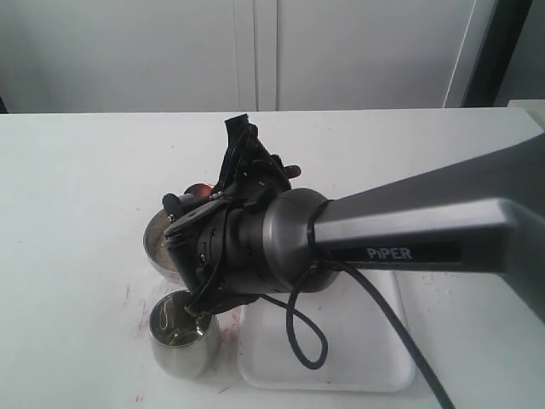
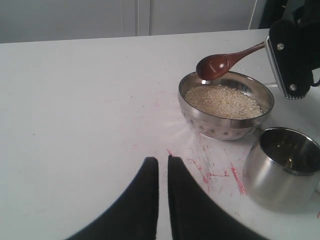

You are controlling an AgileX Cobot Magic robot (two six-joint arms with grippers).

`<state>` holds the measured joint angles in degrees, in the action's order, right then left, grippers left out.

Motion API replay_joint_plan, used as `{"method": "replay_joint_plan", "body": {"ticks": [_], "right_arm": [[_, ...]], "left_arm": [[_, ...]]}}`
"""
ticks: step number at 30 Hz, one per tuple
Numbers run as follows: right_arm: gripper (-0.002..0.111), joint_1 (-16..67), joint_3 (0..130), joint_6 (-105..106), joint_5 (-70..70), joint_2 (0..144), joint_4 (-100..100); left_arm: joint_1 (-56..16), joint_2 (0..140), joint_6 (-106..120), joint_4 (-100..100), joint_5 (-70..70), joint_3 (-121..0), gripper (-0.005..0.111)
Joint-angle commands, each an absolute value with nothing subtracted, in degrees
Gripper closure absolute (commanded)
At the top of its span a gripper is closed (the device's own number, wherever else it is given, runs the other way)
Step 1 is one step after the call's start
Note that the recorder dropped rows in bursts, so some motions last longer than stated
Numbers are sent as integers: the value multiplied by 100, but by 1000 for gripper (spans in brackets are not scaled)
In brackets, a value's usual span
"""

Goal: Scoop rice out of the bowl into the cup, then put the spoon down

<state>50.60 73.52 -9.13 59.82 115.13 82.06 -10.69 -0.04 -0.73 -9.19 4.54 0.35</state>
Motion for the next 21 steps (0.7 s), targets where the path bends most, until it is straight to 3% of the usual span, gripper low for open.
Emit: {"method": "replay_joint_plan", "body": {"ticks": [1,21], "right_arm": [[108,5024,7391,-871,6003,11558,8154],[108,5024,7391,-871,5829,11600,7843]], "left_arm": [[-1074,0,-106,-978,438,0,92],[-1074,0,-106,-978,438,0,92]]}}
